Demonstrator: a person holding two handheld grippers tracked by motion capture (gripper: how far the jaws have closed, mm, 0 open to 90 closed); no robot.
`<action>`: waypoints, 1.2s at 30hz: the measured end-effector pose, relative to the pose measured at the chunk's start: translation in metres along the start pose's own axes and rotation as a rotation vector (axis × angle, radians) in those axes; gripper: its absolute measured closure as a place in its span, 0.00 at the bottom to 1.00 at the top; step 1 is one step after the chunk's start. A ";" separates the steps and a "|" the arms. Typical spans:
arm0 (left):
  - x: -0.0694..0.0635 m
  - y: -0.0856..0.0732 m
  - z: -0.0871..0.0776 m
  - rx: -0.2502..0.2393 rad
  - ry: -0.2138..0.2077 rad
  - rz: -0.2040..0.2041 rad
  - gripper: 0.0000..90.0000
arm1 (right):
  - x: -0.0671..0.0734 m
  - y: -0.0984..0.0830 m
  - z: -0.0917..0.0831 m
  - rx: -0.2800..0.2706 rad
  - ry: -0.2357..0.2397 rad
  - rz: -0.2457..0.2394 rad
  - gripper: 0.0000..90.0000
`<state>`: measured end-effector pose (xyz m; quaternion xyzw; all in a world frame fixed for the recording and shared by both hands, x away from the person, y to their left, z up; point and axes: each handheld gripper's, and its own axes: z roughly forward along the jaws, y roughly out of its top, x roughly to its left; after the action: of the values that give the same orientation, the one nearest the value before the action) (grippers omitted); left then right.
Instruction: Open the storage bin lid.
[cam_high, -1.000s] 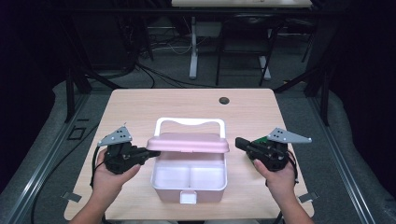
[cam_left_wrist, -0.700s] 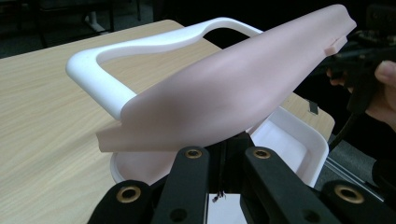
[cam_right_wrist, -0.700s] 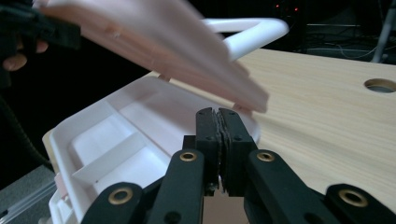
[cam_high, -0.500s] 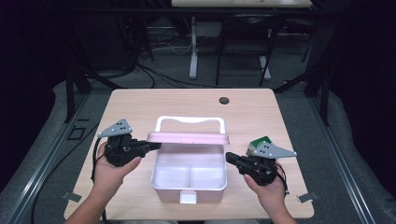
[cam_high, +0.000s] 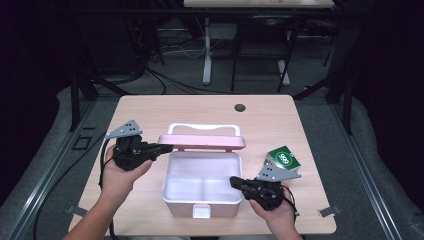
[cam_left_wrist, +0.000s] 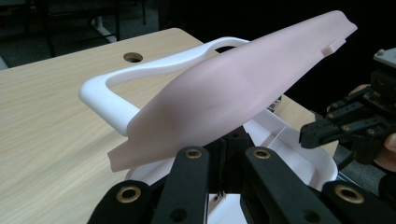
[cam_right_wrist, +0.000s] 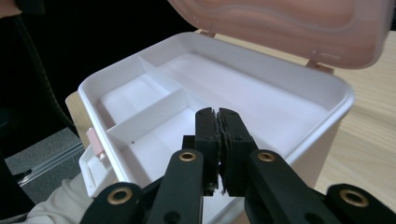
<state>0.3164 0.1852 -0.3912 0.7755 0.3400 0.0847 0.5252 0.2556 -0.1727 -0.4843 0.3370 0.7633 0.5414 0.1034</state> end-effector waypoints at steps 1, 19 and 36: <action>0.000 0.001 0.000 -0.003 0.001 -0.003 1.00 | 0.001 -0.001 0.000 0.008 -0.001 0.001 0.97; 0.005 0.011 0.004 0.002 0.022 -0.008 1.00 | 0.013 -0.013 0.008 0.041 0.023 -0.021 0.97; 0.018 0.020 0.010 -0.004 0.052 -0.028 1.00 | 0.015 -0.019 0.006 0.046 0.001 -0.021 0.98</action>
<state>0.3430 0.1846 -0.3823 0.7671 0.3642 0.0984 0.5189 0.2392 -0.1624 -0.5007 0.3308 0.7792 0.5228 0.1010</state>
